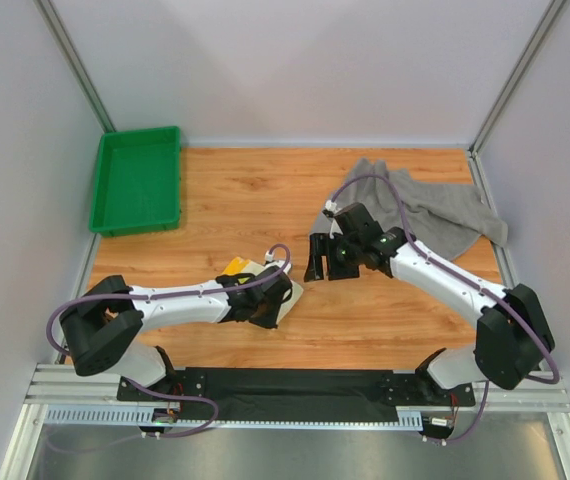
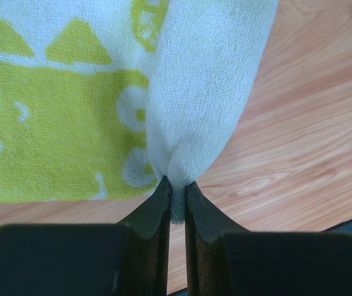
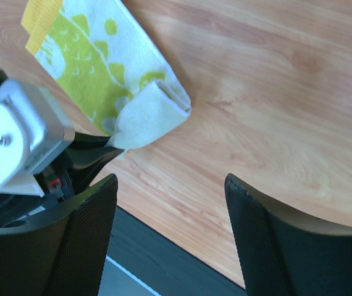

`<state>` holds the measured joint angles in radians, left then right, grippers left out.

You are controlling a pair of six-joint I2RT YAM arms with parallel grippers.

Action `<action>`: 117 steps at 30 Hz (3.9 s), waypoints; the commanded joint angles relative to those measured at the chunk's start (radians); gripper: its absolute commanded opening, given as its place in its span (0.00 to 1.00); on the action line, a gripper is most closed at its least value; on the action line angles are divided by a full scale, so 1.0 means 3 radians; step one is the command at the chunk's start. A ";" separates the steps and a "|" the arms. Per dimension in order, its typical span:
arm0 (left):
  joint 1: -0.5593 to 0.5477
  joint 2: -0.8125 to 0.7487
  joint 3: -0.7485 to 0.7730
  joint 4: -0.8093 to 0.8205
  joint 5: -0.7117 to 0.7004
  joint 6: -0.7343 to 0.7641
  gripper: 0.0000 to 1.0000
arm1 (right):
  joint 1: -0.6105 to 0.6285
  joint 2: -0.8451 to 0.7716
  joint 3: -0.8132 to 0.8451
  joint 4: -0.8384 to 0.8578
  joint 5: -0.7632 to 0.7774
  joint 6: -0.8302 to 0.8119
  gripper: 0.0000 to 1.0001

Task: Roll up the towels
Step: Roll the towel

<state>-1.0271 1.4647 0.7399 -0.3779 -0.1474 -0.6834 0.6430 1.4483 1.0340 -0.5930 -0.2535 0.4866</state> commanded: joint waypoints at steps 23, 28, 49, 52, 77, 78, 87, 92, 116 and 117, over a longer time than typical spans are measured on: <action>0.0657 -0.0198 -0.0666 0.1377 0.1969 -0.0830 0.02 | 0.0020 -0.0210 -0.1059 0.1384 -0.0740 0.0541 0.73; 0.0780 -0.0214 -0.0871 0.1699 0.2209 -0.1106 0.01 | 0.0020 -0.0190 -0.1023 0.1404 -0.0791 0.0521 0.73; 0.1194 0.0134 -0.1081 0.2042 0.2726 -0.1194 0.01 | 0.0383 0.0623 -0.1084 0.2243 -0.0679 0.0771 0.59; 0.1189 0.0098 -0.1035 0.1843 0.2690 -0.1097 0.01 | 0.0413 0.0740 -0.1038 0.2232 -0.0623 0.0802 0.45; 0.0080 -0.0858 0.0290 -0.0469 0.0211 0.0023 0.50 | 0.0603 0.0792 -0.0461 0.1113 -0.0193 0.0817 0.06; -0.0027 -0.0833 0.0315 -0.0438 0.0134 0.0038 0.50 | 0.0608 0.0802 -0.0450 0.1077 -0.0188 0.0827 0.06; -0.0375 -0.0327 0.0269 -0.0122 0.0072 0.0003 0.50 | 0.0608 0.0833 -0.0368 0.1000 -0.0213 0.0838 0.03; -0.0416 -0.0112 0.0285 -0.0141 -0.0071 -0.0074 0.50 | 0.0613 0.0828 -0.0374 0.1000 -0.0244 0.0843 0.03; -0.0524 0.0134 -0.0160 0.0068 -0.0030 0.0089 0.36 | 0.0608 0.1001 -0.0236 0.0826 -0.0331 0.0669 0.09; -0.0524 0.0124 -0.0175 0.0058 -0.0025 0.0105 0.32 | 0.0592 0.1012 -0.0200 0.0791 -0.0331 0.0654 0.10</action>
<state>-1.1675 1.4769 0.7464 -0.3313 -0.2173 -0.6739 0.8215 1.7302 0.9310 -0.3267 -0.3374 0.7155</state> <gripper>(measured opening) 0.346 0.131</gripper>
